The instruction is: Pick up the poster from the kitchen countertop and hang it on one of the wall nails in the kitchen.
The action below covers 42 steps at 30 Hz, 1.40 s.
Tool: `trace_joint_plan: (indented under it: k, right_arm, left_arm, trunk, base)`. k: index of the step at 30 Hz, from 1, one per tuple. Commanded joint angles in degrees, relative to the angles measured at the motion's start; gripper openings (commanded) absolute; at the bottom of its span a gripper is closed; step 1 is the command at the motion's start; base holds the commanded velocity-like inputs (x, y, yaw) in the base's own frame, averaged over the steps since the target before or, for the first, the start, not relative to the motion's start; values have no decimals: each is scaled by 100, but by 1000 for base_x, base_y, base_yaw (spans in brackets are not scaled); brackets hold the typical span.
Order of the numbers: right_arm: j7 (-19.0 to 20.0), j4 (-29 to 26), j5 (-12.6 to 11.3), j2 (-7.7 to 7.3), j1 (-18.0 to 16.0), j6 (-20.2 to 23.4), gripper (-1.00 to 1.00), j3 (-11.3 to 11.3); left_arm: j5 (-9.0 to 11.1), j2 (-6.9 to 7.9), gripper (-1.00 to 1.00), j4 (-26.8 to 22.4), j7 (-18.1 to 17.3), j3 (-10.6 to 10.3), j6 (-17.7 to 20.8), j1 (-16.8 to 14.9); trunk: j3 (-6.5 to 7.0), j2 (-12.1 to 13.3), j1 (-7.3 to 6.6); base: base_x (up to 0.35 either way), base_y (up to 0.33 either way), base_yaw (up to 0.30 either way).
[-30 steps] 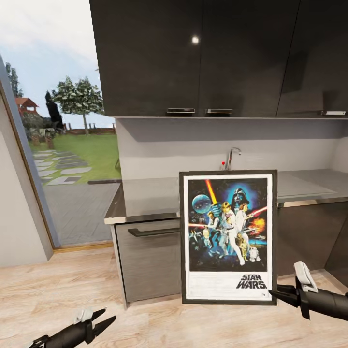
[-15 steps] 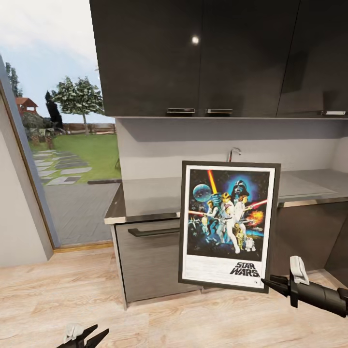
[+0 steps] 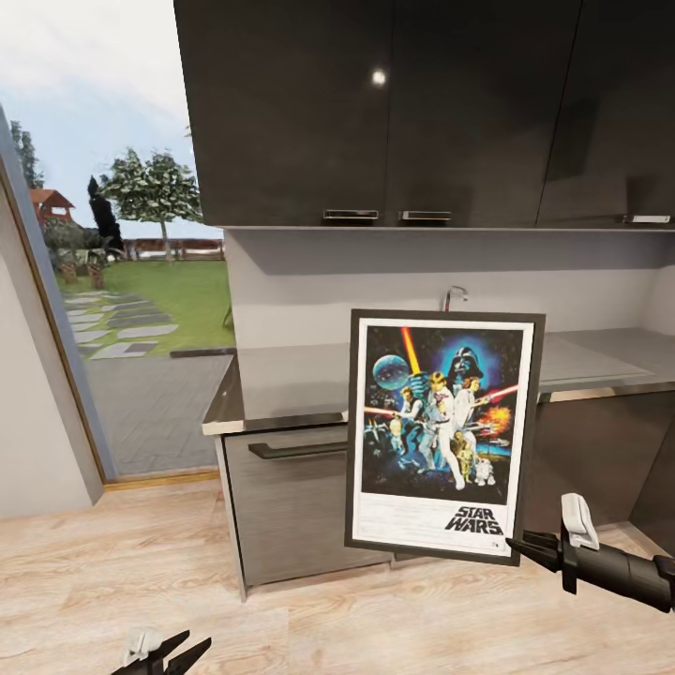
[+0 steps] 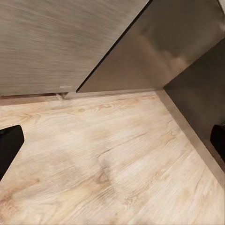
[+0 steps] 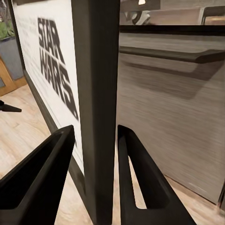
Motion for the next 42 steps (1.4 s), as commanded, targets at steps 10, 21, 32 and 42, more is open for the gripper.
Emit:
trace_joint_plan:
  k: [10,21,32,42]
  right_arm:
    - [41,2,-20,-1,-5,87,-100,-9]
    - [41,0,-20,-1,-5,88,-100,-9]
    - [48,0,-20,-8,-5,96,-100,-9]
    - [50,0,-20,-9,-5,97,-100,-9]
  left_arm:
    - [-40,1,100,-9,-5,36,338,-5]
    - [-40,3,100,-12,38,35,394,-5]
    - [-40,5,100,-13,38,35,396,-5]
    - [-40,5,100,-13,38,35,388,-5]
  trunk:
    - [129,357,-198]
    - [234,798,-439]
    - [331,1239,-681]
    - [418,1640,-901]
  base:
    - [0,0,0]
    - [0,0,0]
    - [0,0,0]
    - [0,0,0]
